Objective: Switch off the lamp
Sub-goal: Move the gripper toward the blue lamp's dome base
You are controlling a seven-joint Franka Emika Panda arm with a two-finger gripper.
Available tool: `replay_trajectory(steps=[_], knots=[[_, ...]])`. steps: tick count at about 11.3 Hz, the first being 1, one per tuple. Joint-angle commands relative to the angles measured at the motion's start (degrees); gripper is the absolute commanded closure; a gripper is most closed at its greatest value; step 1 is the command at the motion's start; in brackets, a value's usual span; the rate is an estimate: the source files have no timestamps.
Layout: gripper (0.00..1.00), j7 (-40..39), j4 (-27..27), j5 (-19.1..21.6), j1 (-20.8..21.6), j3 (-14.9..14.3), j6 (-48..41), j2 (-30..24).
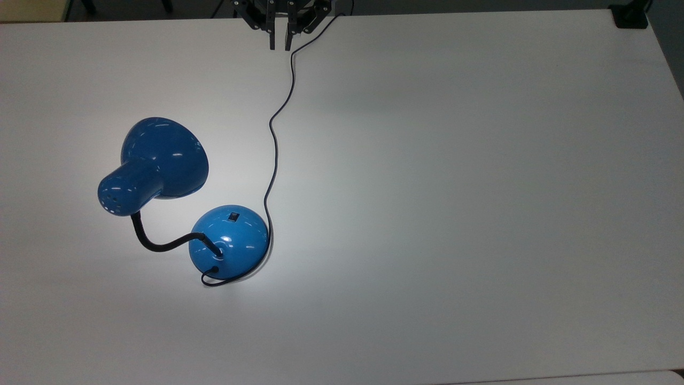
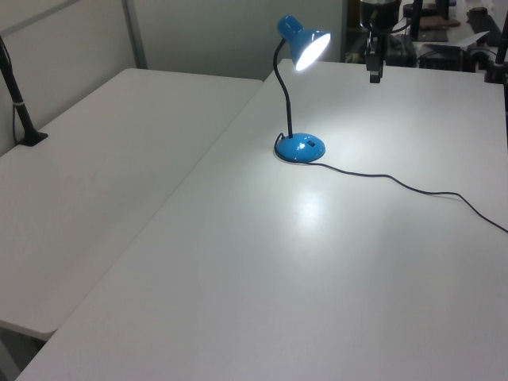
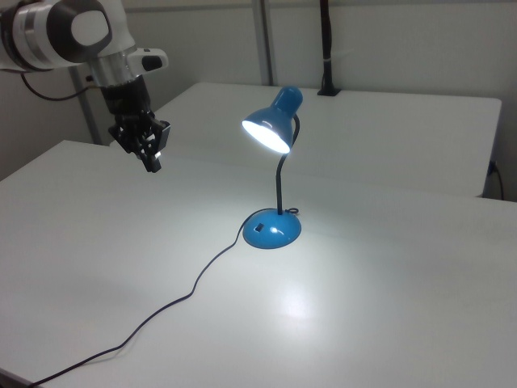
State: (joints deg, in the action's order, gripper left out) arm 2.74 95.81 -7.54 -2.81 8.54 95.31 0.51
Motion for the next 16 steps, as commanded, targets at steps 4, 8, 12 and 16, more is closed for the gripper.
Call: replay_trajectory(steps=[4, 8, 12, 16], knots=[[1.00, -0.4, 1.1, 3.6, -1.9, -0.5, 3.9, 1.2], [1.00, 4.5, 10.1, 4.6, -4.9, -0.4, 16.8, 2.9], [1.00, 12.7, 15.2, 4.6, -7.6, -0.5, 34.4, 8.6], [1.00, 15.5, 14.8, 3.7, -8.5, -0.5, 47.0, 16.3]])
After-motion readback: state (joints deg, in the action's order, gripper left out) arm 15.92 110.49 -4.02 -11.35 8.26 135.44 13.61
